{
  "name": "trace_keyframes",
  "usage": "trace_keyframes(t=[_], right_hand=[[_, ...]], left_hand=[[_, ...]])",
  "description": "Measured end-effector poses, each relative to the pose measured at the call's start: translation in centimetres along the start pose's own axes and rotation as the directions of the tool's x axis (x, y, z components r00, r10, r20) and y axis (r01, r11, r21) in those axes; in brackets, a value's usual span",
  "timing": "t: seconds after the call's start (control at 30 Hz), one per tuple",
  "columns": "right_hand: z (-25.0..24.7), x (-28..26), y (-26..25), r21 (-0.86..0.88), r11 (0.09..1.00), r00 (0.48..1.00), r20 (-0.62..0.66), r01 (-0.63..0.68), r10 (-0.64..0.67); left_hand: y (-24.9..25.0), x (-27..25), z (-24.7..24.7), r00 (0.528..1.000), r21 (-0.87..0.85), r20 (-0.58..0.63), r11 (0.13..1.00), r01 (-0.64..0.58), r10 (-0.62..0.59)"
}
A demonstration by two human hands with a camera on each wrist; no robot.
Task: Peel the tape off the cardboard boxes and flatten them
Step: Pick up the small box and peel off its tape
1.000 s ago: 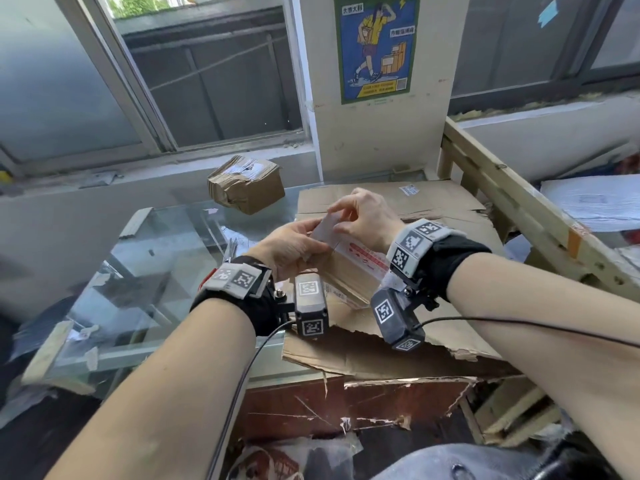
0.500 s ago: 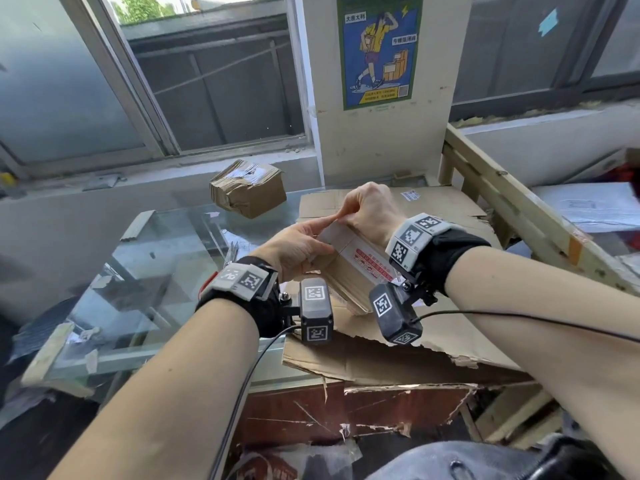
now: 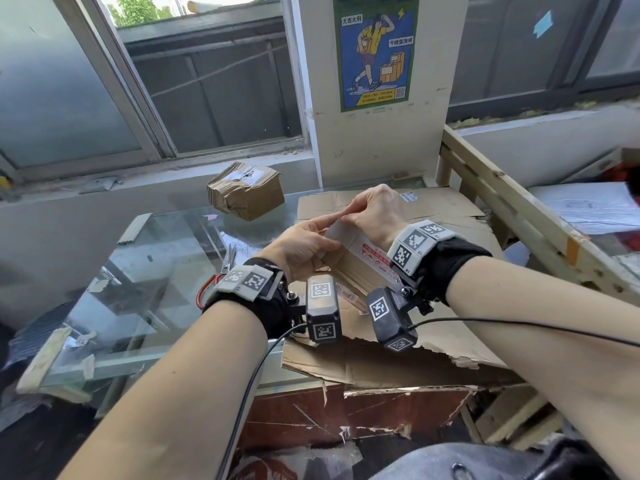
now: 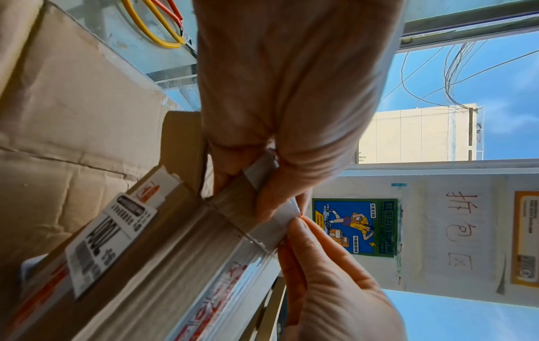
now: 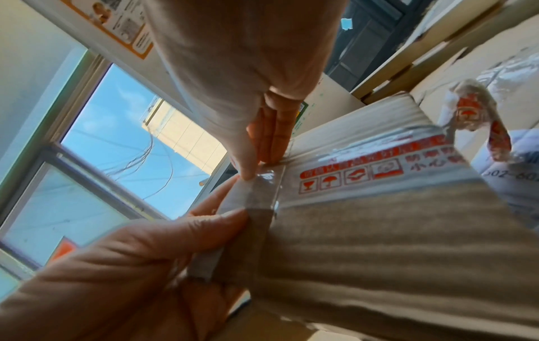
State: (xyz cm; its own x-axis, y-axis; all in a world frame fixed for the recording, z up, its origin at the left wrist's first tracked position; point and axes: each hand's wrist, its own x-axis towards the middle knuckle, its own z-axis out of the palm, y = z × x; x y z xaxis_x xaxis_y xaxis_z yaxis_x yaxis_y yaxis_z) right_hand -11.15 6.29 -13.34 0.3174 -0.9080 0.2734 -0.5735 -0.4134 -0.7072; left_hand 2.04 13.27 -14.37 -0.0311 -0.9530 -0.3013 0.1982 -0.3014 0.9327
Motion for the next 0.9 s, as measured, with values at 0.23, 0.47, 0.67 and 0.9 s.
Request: trace_keyframes(t=[0.23,0.47,0.67,0.9], right_hand=[[-0.7,0.2,-0.1,0.019,0.997,0.994,0.081,-0.073,0.071],[0.2,-0.4,0.5,0.197,0.98,0.99,-0.121,-0.042,0.066],[0.4,-0.6,0.5,0.201,0.978,0.992,-0.105,-0.044,0.067],[-0.8,-0.4,0.0,0.028,0.999,0.999,0.037,-0.016,0.015]], left_hand=[[-0.4,0.5,0.4,1.0,0.007,-0.016,1.0,-0.002,0.003],[0.1,0.3,0.9,0.999,-0.045,-0.022,0.998,-0.038,0.037],[-0.3,0.4,1.1,0.999,-0.022,-0.005,0.999,-0.045,0.045],[-0.2,0.2,1.1,0.999,0.02,-0.005,0.999,-0.039,0.039]])
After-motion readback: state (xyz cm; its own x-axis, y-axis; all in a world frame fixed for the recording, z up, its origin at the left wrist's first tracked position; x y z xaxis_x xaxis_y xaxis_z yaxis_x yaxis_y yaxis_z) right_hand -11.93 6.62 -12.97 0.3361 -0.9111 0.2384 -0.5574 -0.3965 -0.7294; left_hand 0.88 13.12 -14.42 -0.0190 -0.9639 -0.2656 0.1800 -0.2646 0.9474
